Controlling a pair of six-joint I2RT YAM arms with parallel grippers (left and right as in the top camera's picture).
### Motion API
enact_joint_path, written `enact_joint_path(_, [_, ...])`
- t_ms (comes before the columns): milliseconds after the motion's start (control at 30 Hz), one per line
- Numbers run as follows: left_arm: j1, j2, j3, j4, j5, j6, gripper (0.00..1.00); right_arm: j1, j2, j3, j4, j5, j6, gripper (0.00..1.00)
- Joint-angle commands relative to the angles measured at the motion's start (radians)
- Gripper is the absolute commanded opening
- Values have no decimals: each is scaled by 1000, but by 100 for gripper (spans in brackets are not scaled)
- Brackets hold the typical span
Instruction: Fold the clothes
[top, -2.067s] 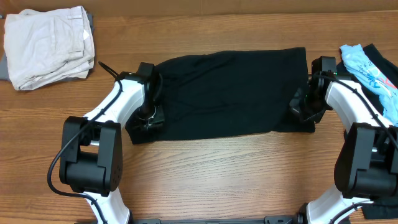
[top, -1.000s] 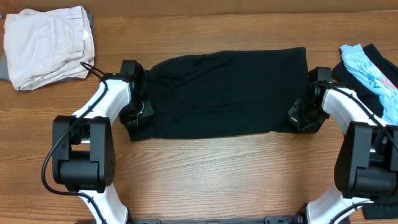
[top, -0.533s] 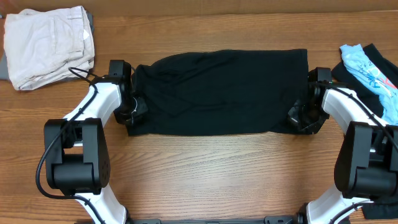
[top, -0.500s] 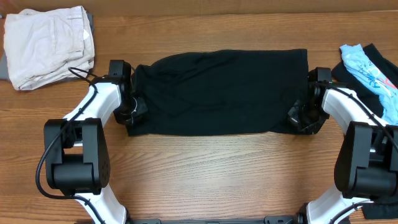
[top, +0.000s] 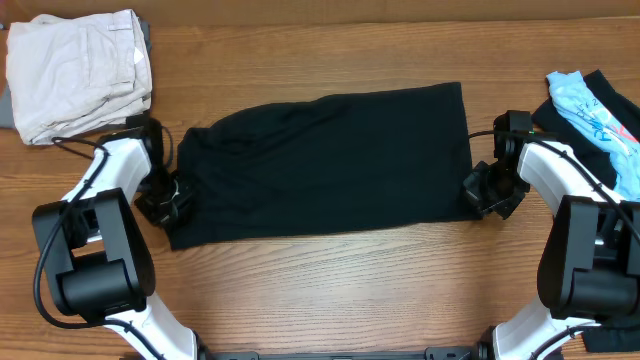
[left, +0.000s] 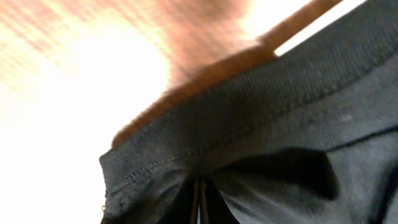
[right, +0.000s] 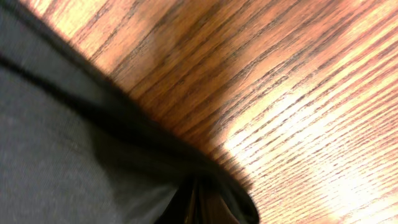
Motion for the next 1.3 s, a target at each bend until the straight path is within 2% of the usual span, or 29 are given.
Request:
enact_joint_path(0, [27,6,-39,-10,-121,-23,4,-2,-9,-1,5,45,14,4])
enact_joint_path(267, [14,-156,-37,-16,-108,27,4,0,-134,84,-69,39,-40,4])
enact_joint_path(367, [5,-225,-31,-20,-78,66,19,0,-189,132,-109,39,-47,5])
enact_joint_path(400, [0,-249,-30,-19,-61,79,30,0,-205,147,-117,39,-47,9])
enact_joint_path(433, [-4,-267,-28,-14,-45,91,51,0,-218,160,-122,32,-47,15])
enact_joint_path(467, [-9,-285,-26,-5,-20,108,70,0,-229,174,-122,11,-60,27])
enact_joint_path(500, [-15,-301,-23,19,34,140,82,0,-236,185,-113,-29,-83,56])
enact_joint_path(533, [-20,-309,-23,39,86,170,88,0,-238,193,-98,-73,-105,82])
enact_joint_path(567, [-26,-315,-21,74,180,217,92,0,-238,198,-78,-126,-122,100])
enact_joint_path(633, [-41,-315,-14,128,329,276,97,0,-238,198,-24,-243,-146,100])
enact_joint_path(700, [-66,-311,-12,174,372,275,99,6,-236,197,23,-332,-148,100])
enact_joint_path(800, [-126,-296,-11,238,346,225,100,28,-236,197,67,-380,-148,100])
enact_joint_path(967, [-250,-221,17,364,236,75,97,111,-232,195,85,-376,-148,100])
enact_joint_path(1267, [-286,-51,73,520,103,25,93,249,-230,185,40,-255,-148,100])
